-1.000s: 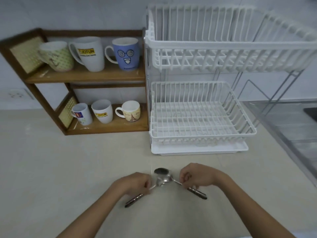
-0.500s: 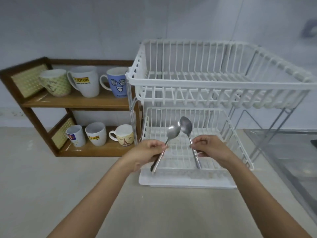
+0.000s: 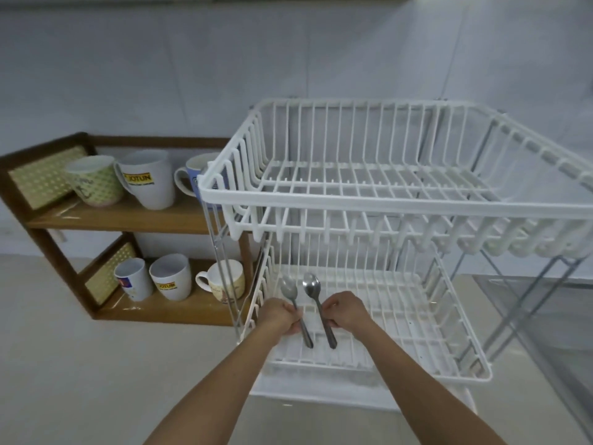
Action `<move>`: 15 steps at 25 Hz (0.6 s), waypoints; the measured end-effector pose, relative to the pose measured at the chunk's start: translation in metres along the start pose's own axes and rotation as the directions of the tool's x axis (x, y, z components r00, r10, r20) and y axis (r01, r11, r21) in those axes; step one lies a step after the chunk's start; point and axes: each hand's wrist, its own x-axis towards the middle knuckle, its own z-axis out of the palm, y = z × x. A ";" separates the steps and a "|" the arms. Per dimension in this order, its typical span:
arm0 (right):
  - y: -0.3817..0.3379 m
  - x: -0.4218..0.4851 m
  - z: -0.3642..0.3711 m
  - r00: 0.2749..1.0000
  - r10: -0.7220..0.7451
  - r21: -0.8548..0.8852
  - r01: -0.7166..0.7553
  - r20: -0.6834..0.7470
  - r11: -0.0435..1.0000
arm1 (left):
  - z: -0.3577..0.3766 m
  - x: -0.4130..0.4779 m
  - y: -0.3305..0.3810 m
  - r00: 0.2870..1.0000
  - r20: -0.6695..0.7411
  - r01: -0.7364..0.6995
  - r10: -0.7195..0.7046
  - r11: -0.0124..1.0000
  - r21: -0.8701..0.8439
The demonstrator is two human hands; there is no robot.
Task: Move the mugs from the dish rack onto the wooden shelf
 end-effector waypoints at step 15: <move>-0.005 -0.016 0.014 0.998 -0.025 -0.146 0.016 -0.055 0.989 | 0.009 -0.005 -0.004 0.986 -0.010 -0.144 0.169 0.868 0.475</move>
